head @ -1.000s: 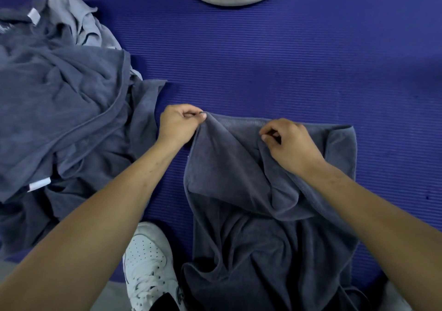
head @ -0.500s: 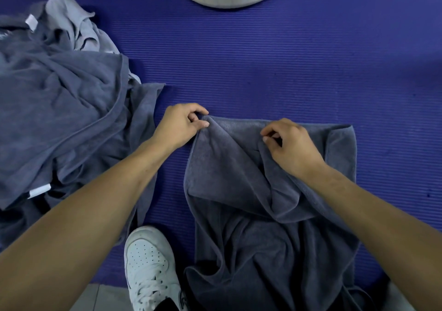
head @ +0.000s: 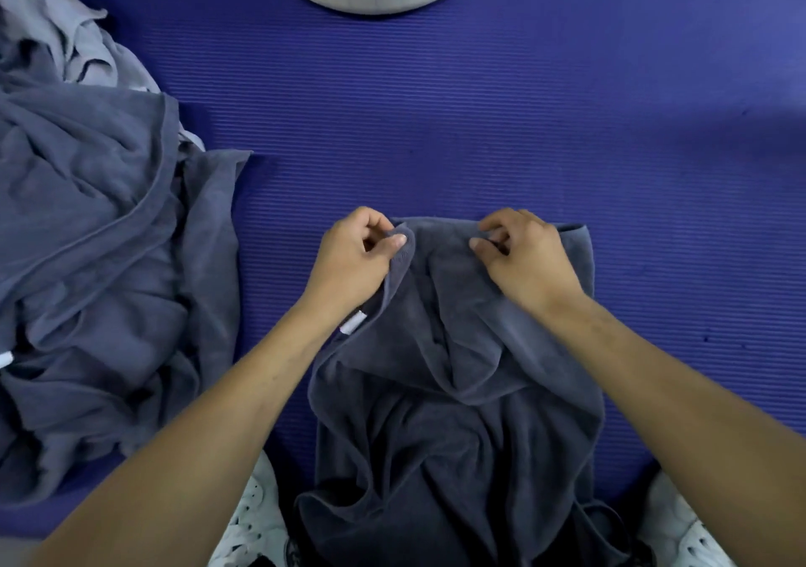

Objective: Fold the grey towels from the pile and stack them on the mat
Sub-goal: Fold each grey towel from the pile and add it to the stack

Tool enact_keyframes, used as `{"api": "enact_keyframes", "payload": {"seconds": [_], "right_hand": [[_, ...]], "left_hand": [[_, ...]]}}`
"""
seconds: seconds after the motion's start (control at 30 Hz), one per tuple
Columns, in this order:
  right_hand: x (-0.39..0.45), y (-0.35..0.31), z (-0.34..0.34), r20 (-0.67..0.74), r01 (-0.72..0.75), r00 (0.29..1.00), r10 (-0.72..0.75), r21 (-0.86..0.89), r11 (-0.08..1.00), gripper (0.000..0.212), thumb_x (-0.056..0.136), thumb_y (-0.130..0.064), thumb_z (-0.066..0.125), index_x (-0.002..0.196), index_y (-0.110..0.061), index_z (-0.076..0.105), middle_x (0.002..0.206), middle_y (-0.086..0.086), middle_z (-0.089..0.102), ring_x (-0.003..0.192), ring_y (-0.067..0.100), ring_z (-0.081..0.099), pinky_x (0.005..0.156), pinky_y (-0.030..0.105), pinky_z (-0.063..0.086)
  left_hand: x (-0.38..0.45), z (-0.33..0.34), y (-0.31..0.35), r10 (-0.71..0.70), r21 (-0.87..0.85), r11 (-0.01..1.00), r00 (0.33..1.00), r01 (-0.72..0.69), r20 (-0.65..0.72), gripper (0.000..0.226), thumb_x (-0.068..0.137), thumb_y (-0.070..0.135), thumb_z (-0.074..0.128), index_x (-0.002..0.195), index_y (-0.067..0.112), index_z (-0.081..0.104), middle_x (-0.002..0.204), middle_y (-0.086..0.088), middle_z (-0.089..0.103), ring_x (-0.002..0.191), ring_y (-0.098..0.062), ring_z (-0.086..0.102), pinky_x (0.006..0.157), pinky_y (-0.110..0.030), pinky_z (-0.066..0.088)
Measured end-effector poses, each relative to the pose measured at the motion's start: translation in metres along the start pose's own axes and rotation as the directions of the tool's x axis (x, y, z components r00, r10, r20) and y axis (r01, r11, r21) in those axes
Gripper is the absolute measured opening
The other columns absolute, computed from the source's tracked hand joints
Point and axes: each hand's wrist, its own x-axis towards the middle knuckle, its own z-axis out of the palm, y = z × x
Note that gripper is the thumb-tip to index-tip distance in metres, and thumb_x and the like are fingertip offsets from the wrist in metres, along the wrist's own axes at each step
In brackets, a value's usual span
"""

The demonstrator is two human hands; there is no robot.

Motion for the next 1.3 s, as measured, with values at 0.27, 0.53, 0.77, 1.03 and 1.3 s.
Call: {"api": "enact_keyframes", "payload": {"seconds": [0.27,0.53,0.77,1.03,1.3], "right_hand": [[-0.018,0.039,-0.042,-0.107,-0.118,0.989,0.102,-0.155,0.981,0.018,0.093,-0.031,0.06,0.106,-0.018,0.061,0.089,0.0,0.062,0.084,0.023,0.06,0.069,0.043,0.054],[-0.007,0.056,-0.057,-0.005,-0.228,0.974,0.228,0.001,0.974,0.023,0.086,-0.033,0.07,0.078,-0.017,0.054,0.067,-0.005,0.06,0.062,0.012,0.056,0.058,0.036,0.053],[-0.02,0.085,-0.084,-0.043,-0.161,0.986,0.163,0.047,0.986,0.027,0.09,0.002,0.053,0.108,-0.013,0.066,0.093,-0.001,0.062,0.077,0.007,0.055,0.067,0.016,0.049],[-0.006,0.052,-0.062,-0.148,0.137,0.976,-0.16,-0.151,0.979,0.025,0.086,-0.002,0.063,0.109,-0.01,0.07,0.105,0.004,0.061,0.096,0.025,0.054,0.082,0.04,0.051],[0.025,-0.003,-0.024,0.218,0.035,0.975,-0.048,0.061,0.997,0.028,0.093,-0.025,0.065,0.119,-0.015,0.064,0.107,0.001,0.068,0.096,0.019,0.064,0.087,0.04,0.055]], "left_hand": [[-0.006,0.051,0.032,-0.041,-0.187,0.981,0.995,0.058,0.095,0.006,0.094,0.016,0.066,0.09,0.014,0.061,0.078,-0.002,0.07,0.066,-0.014,0.069,0.056,-0.026,0.056],[-0.008,0.07,0.028,-0.039,-0.104,0.994,0.999,0.038,-0.007,0.009,0.093,0.021,0.067,0.086,0.022,0.061,0.07,0.007,0.065,0.054,-0.001,0.055,0.052,-0.018,0.047],[-0.015,0.079,0.031,0.012,-0.047,0.999,0.999,-0.013,-0.035,0.008,0.094,0.019,0.066,0.088,0.018,0.06,0.067,0.003,0.06,0.044,0.0,0.043,0.044,-0.014,0.036],[-0.015,0.061,0.03,-0.205,-0.407,0.9,0.975,0.156,-0.08,0.001,0.093,0.012,0.065,0.094,0.012,0.065,0.076,0.002,0.067,0.068,-0.009,0.064,0.062,-0.022,0.054],[-0.021,0.032,0.007,-0.325,-0.525,0.823,0.937,0.216,-0.125,0.003,0.092,0.01,0.066,0.091,0.013,0.065,0.077,-0.001,0.07,0.071,-0.013,0.065,0.069,-0.029,0.053]]}}
